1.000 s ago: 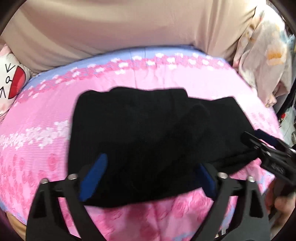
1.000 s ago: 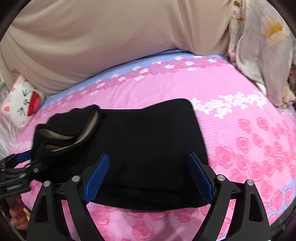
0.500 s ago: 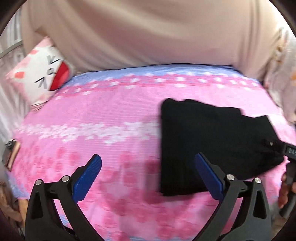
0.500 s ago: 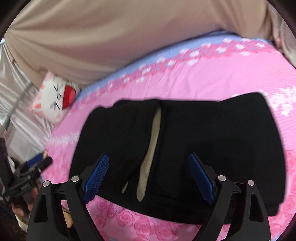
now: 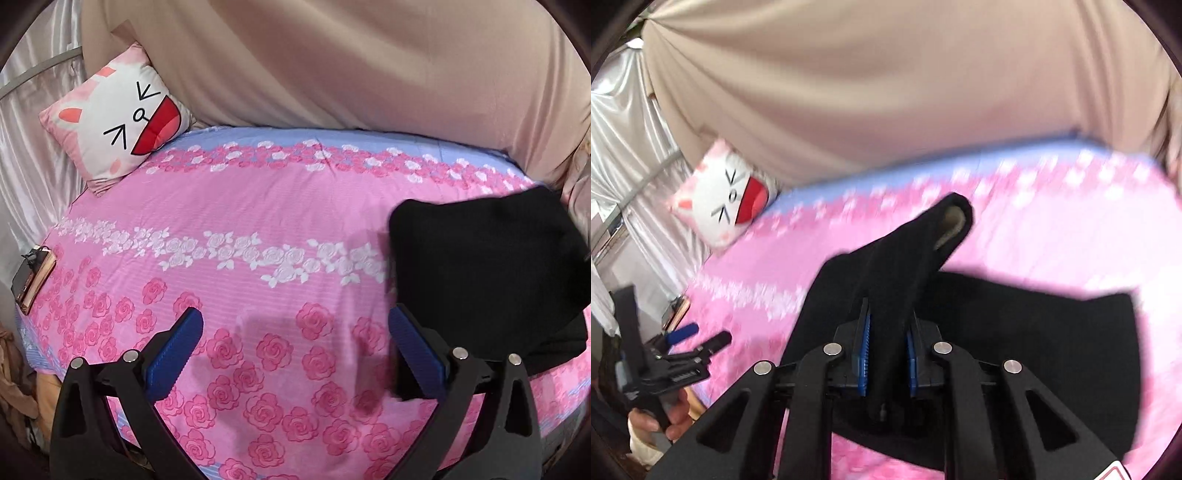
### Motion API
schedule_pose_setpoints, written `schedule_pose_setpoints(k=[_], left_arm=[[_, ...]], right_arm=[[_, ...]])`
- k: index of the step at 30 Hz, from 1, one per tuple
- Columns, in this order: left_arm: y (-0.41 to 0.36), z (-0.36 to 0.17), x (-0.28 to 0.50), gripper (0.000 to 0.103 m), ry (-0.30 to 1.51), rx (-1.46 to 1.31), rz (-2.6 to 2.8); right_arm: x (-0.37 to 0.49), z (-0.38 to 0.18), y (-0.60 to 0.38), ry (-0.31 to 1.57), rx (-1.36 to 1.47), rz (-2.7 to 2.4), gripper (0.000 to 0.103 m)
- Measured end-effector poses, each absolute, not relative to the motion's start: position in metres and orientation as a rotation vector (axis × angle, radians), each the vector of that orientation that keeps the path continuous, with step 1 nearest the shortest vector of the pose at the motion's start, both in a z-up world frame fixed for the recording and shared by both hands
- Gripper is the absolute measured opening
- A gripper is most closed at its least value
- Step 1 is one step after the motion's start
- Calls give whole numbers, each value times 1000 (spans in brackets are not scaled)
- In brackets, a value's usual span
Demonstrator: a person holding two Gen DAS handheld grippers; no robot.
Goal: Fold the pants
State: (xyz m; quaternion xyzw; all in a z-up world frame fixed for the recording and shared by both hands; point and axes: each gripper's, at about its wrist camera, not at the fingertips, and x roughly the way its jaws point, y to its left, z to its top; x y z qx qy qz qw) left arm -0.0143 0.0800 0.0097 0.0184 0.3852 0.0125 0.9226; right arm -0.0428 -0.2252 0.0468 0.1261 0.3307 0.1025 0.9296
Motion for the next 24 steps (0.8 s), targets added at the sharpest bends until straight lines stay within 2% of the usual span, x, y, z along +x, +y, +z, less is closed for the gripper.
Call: schedule_pose_setpoints(k=[3, 5, 9, 11, 13, 15, 16, 19, 24], left_arm=[[67, 13, -15, 98, 781, 41, 1], [56, 10, -13, 98, 786, 56, -23], [27, 0, -5, 98, 816, 82, -73], [8, -6, 1, 98, 840, 85, -119], [-7, -8, 5, 98, 863, 78, -155], [-18, -10, 8, 98, 884, 59, -191], [-22, -11, 10, 98, 891, 57, -198], [-38, -15, 13, 98, 905, 65, -216], [-67, -31, 22, 98, 956, 43, -321]], right_arm=[[-63, 71, -276, 630, 232, 94, 13], [-76, 63, -314, 660, 227, -11, 13], [-88, -9, -371, 826, 256, -229, 11], [-88, -37, -381, 863, 303, -219, 18], [-98, -34, -386, 808, 368, -217, 28], [-106, -19, -387, 766, 355, -240, 63], [-109, -12, -385, 742, 327, -255, 67], [-106, -2, -373, 752, 232, -261, 67], [-100, -29, -389, 812, 342, -160, 72]])
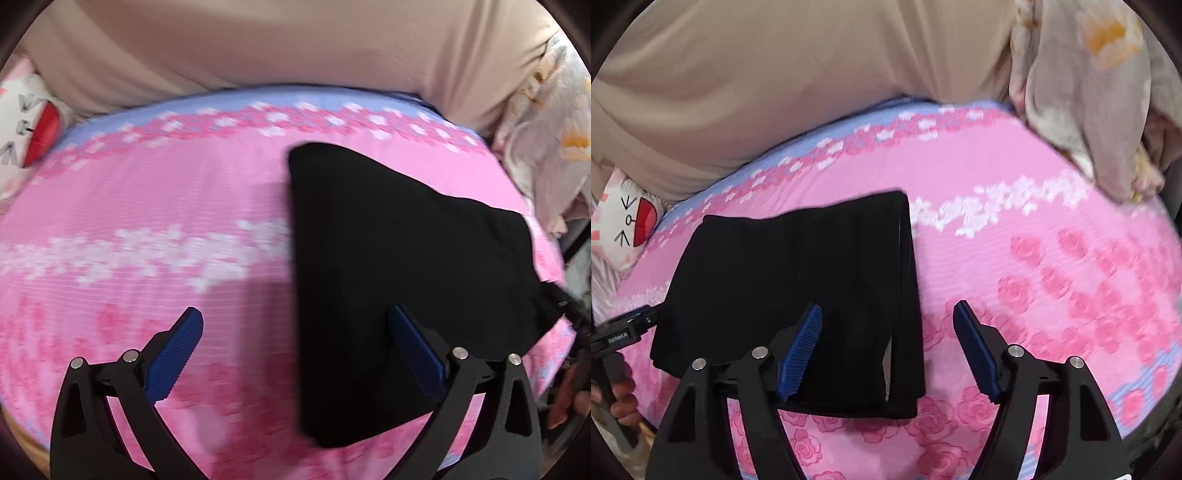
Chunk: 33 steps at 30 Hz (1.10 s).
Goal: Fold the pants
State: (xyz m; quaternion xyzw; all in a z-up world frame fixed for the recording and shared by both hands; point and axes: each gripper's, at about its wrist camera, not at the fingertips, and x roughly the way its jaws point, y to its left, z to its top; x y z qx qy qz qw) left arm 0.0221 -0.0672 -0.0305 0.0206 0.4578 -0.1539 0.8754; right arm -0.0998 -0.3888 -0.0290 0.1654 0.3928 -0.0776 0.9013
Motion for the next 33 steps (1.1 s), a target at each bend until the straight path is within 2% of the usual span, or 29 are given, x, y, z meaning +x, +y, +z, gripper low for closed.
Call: schedule_pose_setpoints(k=[5, 7, 8, 10, 12, 14, 16, 20, 22, 23, 24, 25, 26, 27, 29, 30, 31, 32, 33], left_arm=[[-79, -70, 49, 98, 1135, -133, -500], [-78, -70, 51, 98, 1105, -168, -516], [-80, -70, 52, 86, 1104, -162, -536], [-80, -71, 53, 77, 1099, -161, -535], [-74, -62, 48, 49, 1075, -158, -550], [-64, -50, 47, 38, 1054, -181, -580], [-49, -37, 44, 35, 1040, -205, -592], [-5, -2, 21, 35, 916, -119, -499], [21, 7, 8, 40, 876, -58, -414], [31, 4, 6, 46, 880, -47, -372], [39, -1, 4, 52, 890, -33, -326], [45, -12, 2, 53, 905, 7, -273], [52, -23, 1, 53, 916, 43, -185], [59, -30, -1, 57, 911, 72, -108], [69, -24, -11, 67, 876, 60, -78], [70, -16, -17, 69, 838, 75, -39], [67, -10, -21, 71, 800, 104, -12], [64, -4, -24, 77, 761, 135, 12], [57, 3, -26, 83, 722, 166, 29]], right_arm=[[-89, -61, -401, 868, 551, -26, 74], [-86, -68, -401, 868, 594, -8, 76], [-85, -67, -397, 856, 583, -14, 76], [-83, -65, -391, 854, 556, -28, 68], [-83, -57, -382, 838, 537, -23, 44], [-82, -39, -369, 817, 492, -32, 37], [-81, -21, -351, 784, 460, -2, 35], [-71, 12, -298, 745, 400, 150, 34], [-64, 8, -279, 759, 397, 203, 34], [-57, -4, -269, 794, 404, 235, 35], [-50, -21, -262, 842, 408, 249, 38], [-47, -34, -259, 873, 413, 238, 43], [-45, -50, -257, 919, 393, 181, 52], [-47, -55, -259, 926, 389, 163, 55], [-58, -44, -265, 905, 412, 122, 56], [-63, -30, -266, 873, 378, 73, 56], [-65, -18, -265, 839, 333, 37, 55], [-67, 2, -259, 785, 263, 4, 41], [-67, 16, -252, 749, 222, 2, 22]])
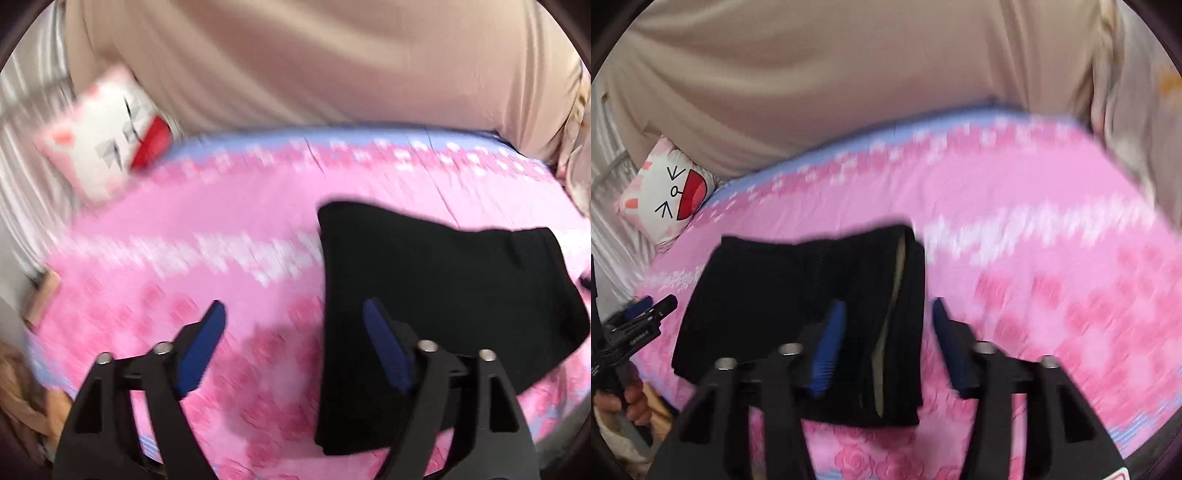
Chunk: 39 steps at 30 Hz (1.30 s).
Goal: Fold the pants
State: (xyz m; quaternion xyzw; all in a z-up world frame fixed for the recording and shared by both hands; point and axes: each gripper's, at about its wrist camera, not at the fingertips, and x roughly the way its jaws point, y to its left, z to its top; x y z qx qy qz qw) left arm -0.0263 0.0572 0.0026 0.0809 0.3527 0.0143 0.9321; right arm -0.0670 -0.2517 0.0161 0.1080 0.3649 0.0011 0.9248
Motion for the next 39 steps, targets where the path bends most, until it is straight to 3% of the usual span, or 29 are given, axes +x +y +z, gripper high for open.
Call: schedule_pose_setpoints(k=[2, 7, 11, 13, 16, 19, 20, 23, 27, 35, 39], left_arm=[[47, 6, -26, 86, 699, 181, 25], [31, -10, -10, 87, 721, 212, 31], [39, -26, -1, 87, 788, 183, 48], [43, -28, -2, 87, 787, 182, 55], [46, -29, -1, 89, 789, 183, 57], [50, -28, 0, 89, 788, 174, 54], [52, -28, -1, 89, 787, 173, 56], [60, -26, -3, 89, 786, 167, 67], [83, -21, -8, 90, 786, 124, 87], [125, -20, -21, 93, 794, 85, 160], [128, -24, -21, 93, 811, 75, 154]], right_arm=[[-56, 33, -230, 719, 181, 71, 12], [16, -13, -204, 852, 73, 71, 10], [29, -32, -243, 900, 225, 29, 4], [21, -16, -235, 870, 222, 39, 10], [18, 1, -195, 831, 178, 159, 11], [42, -26, -168, 905, 54, 126, 10], [53, -40, -169, 941, 50, 92, 6], [50, -23, -160, 900, 75, 103, 12], [37, -4, -113, 879, 62, 298, 12], [104, -54, -25, 955, -111, 313, 12], [113, -45, -26, 949, -83, 313, 11]])
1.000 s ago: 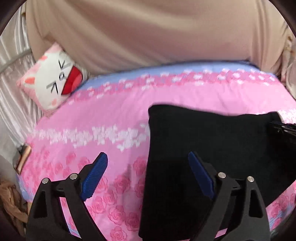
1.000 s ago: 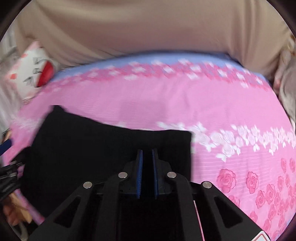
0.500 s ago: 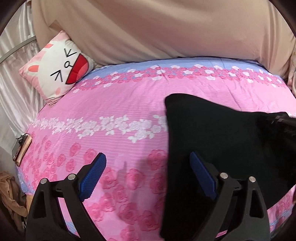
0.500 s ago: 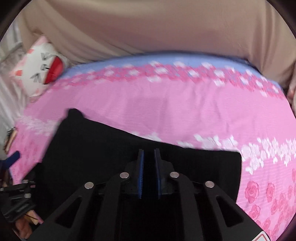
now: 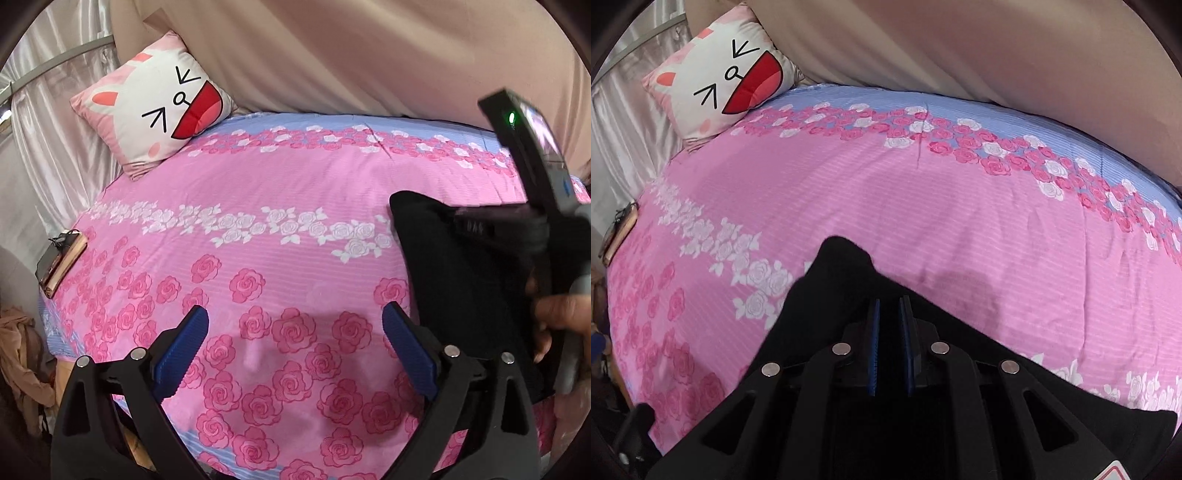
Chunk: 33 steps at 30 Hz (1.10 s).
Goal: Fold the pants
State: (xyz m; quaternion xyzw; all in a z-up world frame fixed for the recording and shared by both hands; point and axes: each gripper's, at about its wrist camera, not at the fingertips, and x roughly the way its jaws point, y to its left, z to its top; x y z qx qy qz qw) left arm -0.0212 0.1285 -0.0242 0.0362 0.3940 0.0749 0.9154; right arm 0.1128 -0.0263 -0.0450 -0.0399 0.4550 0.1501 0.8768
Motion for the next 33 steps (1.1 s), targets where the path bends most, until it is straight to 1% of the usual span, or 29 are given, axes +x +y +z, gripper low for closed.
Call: schedule_pose_setpoints(k=[2, 4, 5, 6, 7, 10, 13, 16, 18, 19, 20, 21, 23, 25, 27, 28, 29, 30, 31, 32, 33], left_arm=[[127, -23, -22, 93, 813, 70, 129], [125, -19, -25, 93, 803, 59, 102], [123, -17, -27, 94, 800, 55, 87], [119, -16, -29, 95, 799, 49, 62], [115, -16, -30, 96, 798, 49, 45], [97, -17, -32, 96, 797, 75, -7], [78, -23, -29, 96, 804, 106, -37], [64, -31, -25, 96, 833, 114, -59], [58, -34, -24, 97, 840, 121, -64], [57, -34, -25, 97, 840, 124, -59], [58, -34, -25, 97, 841, 125, -49], [59, -33, -24, 97, 842, 124, -44], [64, -27, -26, 97, 834, 111, -21], [71, -19, -28, 97, 811, 105, 3], [76, -13, -31, 97, 791, 101, 22], [77, -11, -32, 97, 785, 102, 25], [77, -12, -31, 97, 783, 105, 28], [76, -13, -30, 97, 787, 110, 33], [74, -17, -29, 97, 797, 120, 36], [72, -20, -27, 97, 810, 125, 35], [70, -23, -26, 97, 825, 128, 32]], right_arm=[[96, -27, -46, 912, 4, 349, 12], [66, -6, -81, 848, 68, 319, 22], [53, 0, -95, 823, 79, 289, 43], [36, 6, -117, 804, 95, 252, 57], [21, 9, -138, 798, 115, 226, 60], [-25, 3, -202, 849, 153, 81, 60], [-50, -14, -235, 909, 188, 2, 60], [-57, -29, -237, 925, 217, 42, 60], [-50, -43, -229, 920, 193, 67, 56], [-45, -49, -226, 930, 190, 77, 51], [-40, -52, -223, 919, 210, 97, 40], [-37, -47, -217, 907, 197, 102, 17], [-39, -21, -200, 854, 182, 165, 17], [-49, 22, -183, 758, 141, 240, 16], [-58, 46, -180, 690, 127, 270, 16], [-58, 49, -179, 682, 120, 275, 16], [-54, 40, -186, 699, 120, 246, 18], [-47, 21, -195, 740, 135, 200, 24], [-39, 2, -203, 792, 134, 165, 27], [-29, -32, -214, 899, 131, 95, 32], [-30, -49, -226, 925, 183, 78, 36]])
